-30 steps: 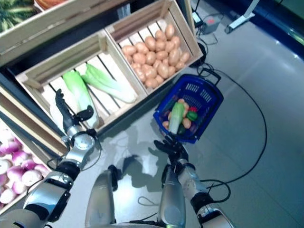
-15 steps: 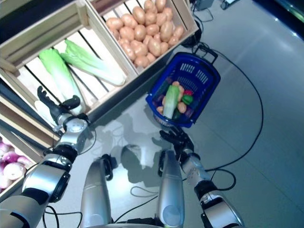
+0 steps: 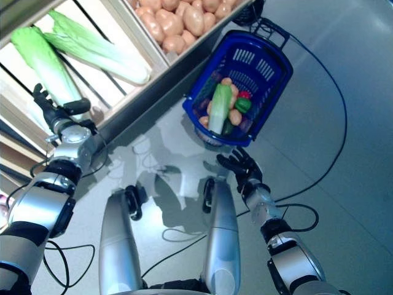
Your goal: Put vegetables into the basket
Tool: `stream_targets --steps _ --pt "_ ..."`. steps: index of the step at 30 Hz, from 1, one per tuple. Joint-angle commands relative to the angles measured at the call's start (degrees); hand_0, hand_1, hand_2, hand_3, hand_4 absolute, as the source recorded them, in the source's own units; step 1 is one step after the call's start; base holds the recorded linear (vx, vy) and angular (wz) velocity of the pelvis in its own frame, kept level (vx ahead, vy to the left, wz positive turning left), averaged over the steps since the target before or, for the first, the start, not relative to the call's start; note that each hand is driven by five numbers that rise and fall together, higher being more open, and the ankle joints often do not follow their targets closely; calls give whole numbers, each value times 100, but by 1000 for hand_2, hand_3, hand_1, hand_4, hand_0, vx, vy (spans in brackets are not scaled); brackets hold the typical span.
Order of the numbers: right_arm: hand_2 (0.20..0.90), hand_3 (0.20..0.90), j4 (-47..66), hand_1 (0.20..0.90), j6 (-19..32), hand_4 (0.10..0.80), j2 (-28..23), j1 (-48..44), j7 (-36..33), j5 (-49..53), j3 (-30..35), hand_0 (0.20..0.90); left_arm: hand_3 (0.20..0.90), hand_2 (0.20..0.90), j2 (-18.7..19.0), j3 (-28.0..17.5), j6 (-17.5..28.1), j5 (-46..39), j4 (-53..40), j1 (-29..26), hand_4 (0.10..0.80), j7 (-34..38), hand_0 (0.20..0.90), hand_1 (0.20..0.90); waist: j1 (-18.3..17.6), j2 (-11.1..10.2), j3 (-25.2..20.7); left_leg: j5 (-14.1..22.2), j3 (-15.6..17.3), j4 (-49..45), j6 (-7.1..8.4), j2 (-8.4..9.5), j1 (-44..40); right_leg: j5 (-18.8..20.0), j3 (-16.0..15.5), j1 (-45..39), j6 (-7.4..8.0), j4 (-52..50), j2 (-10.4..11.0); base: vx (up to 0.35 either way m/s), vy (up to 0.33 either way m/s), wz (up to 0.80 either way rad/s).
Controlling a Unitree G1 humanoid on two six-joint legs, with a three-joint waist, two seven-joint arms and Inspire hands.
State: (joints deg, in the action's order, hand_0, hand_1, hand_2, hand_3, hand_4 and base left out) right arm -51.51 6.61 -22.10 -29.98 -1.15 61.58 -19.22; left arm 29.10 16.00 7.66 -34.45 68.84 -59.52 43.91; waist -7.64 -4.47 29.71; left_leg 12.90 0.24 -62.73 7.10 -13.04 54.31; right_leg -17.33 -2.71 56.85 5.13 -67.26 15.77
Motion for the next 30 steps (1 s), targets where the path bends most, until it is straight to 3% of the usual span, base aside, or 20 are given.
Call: stream_targets --steps 1,15,16,18,30 --pt "900 900 171 900 273 800 -223 -69 149 345 162 900 900 900 493 290 19 -320 117 -572 800 -322 900 900 -14 82 -134 1130 230 -510 -56 -184 -359 -347 93 -477 92 92 110 -16 7 -5" --pt "900 900 114 900 286 800 -373 -291 121 785 259 900 900 900 659 430 -757 -980 748 -866 800 -775 900 900 -44 88 -52 1248 197 -969 -96 -270 133 -403 73 -25 80 -285 222 -23 2 -3" --pt "900 900 122 900 302 800 -359 -315 81 802 288 900 858 858 630 413 -705 -1081 810 -804 772 -928 858 858 -34 103 -59 1248 203 -933 -103 -241 83 -408 59 -71 74 -256 227 -6 0 -8" --pt "900 900 86 900 325 800 -369 -354 111 822 313 900 300 300 641 385 -629 -1274 817 -738 400 -1082 300 300 -27 115 -61 1250 217 -904 -102 -242 21 -411 52 -130 73 -227 228 -1 0 -3" --pt "900 900 183 900 392 800 -474 -323 92 847 462 900 300 300 838 161 -431 -1227 732 -508 400 -1189 300 300 -11 159 -187 1175 353 -494 -105 -296 -497 -409 -3 -611 34 114 223 12 7 1"
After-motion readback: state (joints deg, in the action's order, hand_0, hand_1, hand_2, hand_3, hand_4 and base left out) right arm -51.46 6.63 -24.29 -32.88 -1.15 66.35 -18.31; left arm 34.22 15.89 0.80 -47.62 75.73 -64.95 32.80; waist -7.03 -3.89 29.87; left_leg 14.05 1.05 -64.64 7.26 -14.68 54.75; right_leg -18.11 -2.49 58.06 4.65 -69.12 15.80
